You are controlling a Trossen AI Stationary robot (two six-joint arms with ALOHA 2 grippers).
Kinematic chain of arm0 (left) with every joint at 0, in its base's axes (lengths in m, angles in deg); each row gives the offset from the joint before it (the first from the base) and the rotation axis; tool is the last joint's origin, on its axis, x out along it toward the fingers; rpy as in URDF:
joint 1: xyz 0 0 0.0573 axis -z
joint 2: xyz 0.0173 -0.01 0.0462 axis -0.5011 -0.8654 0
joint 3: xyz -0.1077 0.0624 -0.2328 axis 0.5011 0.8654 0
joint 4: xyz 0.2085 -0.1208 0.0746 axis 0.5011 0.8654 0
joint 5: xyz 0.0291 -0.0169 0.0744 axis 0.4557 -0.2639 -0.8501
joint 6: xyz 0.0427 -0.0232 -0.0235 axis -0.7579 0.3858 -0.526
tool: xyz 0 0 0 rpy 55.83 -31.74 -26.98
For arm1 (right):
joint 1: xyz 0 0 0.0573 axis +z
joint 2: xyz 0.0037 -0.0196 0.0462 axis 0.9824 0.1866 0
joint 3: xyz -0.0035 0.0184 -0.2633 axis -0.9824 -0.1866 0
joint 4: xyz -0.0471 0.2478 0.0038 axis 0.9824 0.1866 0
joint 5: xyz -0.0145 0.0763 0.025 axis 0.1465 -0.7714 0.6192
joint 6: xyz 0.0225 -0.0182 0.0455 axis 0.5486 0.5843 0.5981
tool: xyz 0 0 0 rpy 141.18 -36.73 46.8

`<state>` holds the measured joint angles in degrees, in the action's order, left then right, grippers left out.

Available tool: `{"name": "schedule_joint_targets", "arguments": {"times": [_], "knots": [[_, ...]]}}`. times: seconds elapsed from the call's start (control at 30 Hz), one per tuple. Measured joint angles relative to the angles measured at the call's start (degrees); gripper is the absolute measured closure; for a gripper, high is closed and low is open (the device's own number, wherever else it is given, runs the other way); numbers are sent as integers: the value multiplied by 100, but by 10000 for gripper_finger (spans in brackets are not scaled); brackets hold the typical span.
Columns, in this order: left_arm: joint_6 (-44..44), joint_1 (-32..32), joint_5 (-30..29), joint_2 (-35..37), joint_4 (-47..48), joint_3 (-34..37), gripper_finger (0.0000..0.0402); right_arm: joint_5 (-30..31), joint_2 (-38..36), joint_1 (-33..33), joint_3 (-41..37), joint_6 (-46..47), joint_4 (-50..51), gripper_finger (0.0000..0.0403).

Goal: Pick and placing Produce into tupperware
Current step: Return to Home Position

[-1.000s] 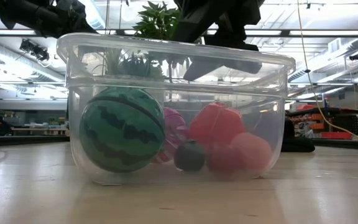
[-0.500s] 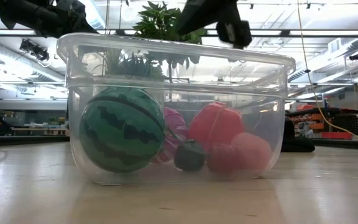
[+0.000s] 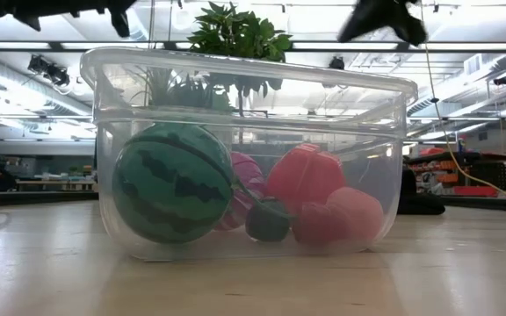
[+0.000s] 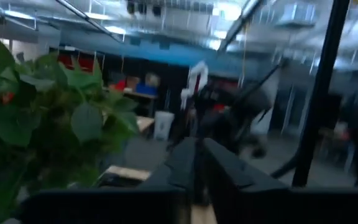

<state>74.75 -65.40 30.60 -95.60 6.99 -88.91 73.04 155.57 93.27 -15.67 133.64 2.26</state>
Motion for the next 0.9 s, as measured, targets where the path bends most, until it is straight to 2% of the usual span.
{"name": "schedule_joint_targets", "arguments": {"times": [0.07, 0.13, 0.2, 0.27, 0.43, 0.53, 0.7, 0.9], "knots": [[356, 115, -4, 4, -104, 0, 388, 55, -416, 0, -416, 186, 0, 400], [445, 342, -26, 0, -92, 0, 393, 59, -784, 0, -742, 255, -4, 400], [373, 667, -301, -5, -51, 0, 395, 60, -1097, -2, -995, 181, -21, 400], [253, 1068, -867, 0, -69, 0, 397, 81, -1377, -2, -1196, 7, -34, 401], [-309, 2327, -2756, -152, -76, 0, 398, 117, -1980, -4, -1525, -292, -23, 401], [-952, 2909, -3422, -383, -107, 0, 399, 78, -2250, -4, -1545, -654, -31, 401], [-1184, 3060, -3477, -637, -635, 0, 400, 36, -2557, -4, -1547, -1104, -44, 401], [-1670, 2963, -3638, -438, -1787, 0, 400, -52, -2656, -4, -1547, -1500, -42, 402]]}}
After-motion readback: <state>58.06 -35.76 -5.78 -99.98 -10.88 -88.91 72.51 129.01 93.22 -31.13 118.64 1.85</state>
